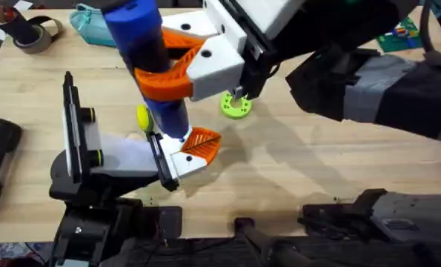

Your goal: Pick up the gripper from the table and insert it into the empty holder that is missing its gripper. Then pick up a screw, insert it into the mounting hole, and use the screwdriver to tighten it. Finally, clean up the table by picking up the vegetable and placing it into the bucket.

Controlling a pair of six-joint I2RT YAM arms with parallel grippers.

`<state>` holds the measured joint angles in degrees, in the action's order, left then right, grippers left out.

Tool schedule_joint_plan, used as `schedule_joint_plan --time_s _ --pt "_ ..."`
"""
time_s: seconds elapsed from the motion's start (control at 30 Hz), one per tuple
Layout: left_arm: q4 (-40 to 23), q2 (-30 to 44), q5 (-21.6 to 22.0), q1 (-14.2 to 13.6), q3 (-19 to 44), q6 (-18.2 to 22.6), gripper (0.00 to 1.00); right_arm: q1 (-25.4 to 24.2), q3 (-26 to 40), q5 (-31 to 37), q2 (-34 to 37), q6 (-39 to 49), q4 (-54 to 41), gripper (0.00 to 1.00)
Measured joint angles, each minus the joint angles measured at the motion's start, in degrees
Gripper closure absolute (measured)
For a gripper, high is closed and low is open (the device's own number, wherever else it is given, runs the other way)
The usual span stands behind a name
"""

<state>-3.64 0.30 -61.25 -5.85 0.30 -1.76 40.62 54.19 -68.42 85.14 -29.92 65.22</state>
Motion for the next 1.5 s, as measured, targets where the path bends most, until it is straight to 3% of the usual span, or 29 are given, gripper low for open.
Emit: schedule_joint_plan --time_s 1.5 --pt "-0.17 0.0 0.02 0.0 0.0 -0.02 0.984 -0.02 -0.27 -1.13 0.0 4.68 -4.25 0.962"
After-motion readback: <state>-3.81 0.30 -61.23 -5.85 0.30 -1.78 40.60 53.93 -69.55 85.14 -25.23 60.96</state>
